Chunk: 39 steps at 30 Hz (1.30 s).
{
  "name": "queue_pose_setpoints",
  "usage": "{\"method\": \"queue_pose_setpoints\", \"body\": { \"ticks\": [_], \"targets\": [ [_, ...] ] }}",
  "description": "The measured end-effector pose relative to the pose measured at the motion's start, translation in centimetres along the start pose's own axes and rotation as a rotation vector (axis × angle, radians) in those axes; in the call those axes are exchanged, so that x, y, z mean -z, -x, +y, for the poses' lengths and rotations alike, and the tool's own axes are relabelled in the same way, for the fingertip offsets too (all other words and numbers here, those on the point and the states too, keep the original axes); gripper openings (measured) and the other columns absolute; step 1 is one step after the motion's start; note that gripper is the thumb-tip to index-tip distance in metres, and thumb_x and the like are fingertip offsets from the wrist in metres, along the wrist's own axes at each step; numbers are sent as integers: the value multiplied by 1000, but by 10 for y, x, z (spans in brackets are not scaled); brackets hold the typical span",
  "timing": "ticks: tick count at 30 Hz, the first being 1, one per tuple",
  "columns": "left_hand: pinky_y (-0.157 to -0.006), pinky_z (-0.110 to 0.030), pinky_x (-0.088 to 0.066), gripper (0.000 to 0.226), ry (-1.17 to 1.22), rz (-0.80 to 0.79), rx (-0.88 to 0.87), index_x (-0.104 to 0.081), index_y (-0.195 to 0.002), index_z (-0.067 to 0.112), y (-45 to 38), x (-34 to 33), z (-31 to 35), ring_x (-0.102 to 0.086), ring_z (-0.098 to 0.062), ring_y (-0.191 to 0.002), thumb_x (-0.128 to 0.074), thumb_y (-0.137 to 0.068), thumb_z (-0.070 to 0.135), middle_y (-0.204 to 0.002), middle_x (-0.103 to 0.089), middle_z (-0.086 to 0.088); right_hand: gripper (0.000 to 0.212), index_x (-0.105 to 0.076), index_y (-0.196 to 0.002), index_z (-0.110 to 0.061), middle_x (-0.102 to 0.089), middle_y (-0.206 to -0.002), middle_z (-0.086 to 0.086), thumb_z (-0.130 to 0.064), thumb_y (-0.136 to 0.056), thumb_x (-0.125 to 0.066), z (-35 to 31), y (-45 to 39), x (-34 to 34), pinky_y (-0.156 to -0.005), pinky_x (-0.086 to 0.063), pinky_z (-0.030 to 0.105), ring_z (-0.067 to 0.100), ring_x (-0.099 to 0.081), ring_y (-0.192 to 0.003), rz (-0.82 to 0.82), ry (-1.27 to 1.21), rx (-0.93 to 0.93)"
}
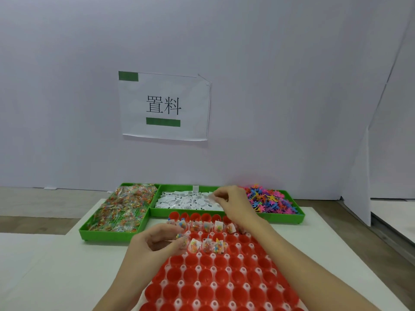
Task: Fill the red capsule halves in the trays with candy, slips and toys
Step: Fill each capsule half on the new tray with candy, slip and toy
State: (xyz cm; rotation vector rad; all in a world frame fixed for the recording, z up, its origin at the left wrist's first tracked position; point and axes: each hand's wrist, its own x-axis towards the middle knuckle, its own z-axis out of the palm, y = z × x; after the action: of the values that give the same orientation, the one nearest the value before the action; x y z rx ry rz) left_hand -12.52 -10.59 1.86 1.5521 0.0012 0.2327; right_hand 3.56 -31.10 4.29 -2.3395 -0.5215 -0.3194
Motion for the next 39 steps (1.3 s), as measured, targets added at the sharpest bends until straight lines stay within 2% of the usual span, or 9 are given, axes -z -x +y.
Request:
{"method": "queue_pose_setpoints", "body": {
  "ticks": [2,4,10,13,16,21,25,29,39],
  "targets": [
    [-78,-33,-64,20,49,-1,13,-79,-91,7,1,-3,0,-78,-35,-84,-88,-74,11,-103,-77,-11,15,-77,-107,-19,-75,-96,-12,-23,-94,-72,-9,27,13,-76,-49,7,-7,-64,-81,75,-122,-28],
    [-83,-39,-64,27,105,-35,29,-74,-92,2,3,-6,1,-77,-39,-88,-90,-72,12,-107,-75,-13,7,-78,-97,-27,-75,-87,-15,-27,-90,-77,-15,62,28,-74,-52,8,-3,-68,-81,143,-215,-49],
    [-83,-35,-62,27,128,-215,-7,-75,-100,8,15,-19,7,-76,-38,-92,-86,-77,18,-97,-74,-19,13,-79,-87,-38,-78,-89,-12,-24,-87,-79,-29,150,50,-78,-54,12,2,-73,-85,116,-539,-136],
    [-82,-26,-60,28,-10,-277,-51,-80,-108,23,21,-25,6,-77,-28,-89,-83,-80,23,-95,-77,-13,13,-80,-84,-33,-78,-86,-11,-21,-87,-79,-32,156,46,-78,-55,15,5,-73,-84,109,-533,-155],
    [-83,-26,-60,37,-28,-273,-74,-78,-112,29,23,-30,4,-77,-26,-87,-86,-77,21,-92,-77,-12,7,-79,-85,-29,-77,-84,-11,-22,-88,-79,-36,158,41,-78,-58,21,7,-72,-83,80,-474,-147],
    [-77,-25,-61,35,-29,-241,-73,-79,-101,20,24,-33,4,-77,-32,-82,-93,-70,17,-92,-77,-17,8,-78,-87,-33,-75,-86,-15,-26,-89,-77,-40,165,32,-74,-56,19,7,-71,-85,42,-387,-91],
    [-77,-26,-61,38,-80,-247,-68,-79,-108,23,27,-32,8,-78,-30,-81,-91,-72,21,-100,-78,-8,10,-78,-91,-33,-75,-87,-13,-24,-92,-75,-42,166,30,-74,-55,17,9,-71,-86,5,-427,-53],
    [-74,-32,-63,29,-87,-254,-44,-82,-97,23,28,-33,12,-77,-31,-77,-91,-69,26,-90,-79,-11,16,-80,-97,-33,-77,-91,-10,-20,-94,-72,-47,168,27,-80,-59,27,11,-73,-89,-65,-467,-53],
    [-71,-20,-59,24,9,-187,-18,-83,-85,16,26,-29,15,-78,-25,-80,-92,-63,20,-84,-79,-15,21,-81,-97,-33,-79,-87,-6,-16,-95,-70,-52,161,43,-77,-60,25,12,-75,-82,-120,-478,-92]
  ]
}}
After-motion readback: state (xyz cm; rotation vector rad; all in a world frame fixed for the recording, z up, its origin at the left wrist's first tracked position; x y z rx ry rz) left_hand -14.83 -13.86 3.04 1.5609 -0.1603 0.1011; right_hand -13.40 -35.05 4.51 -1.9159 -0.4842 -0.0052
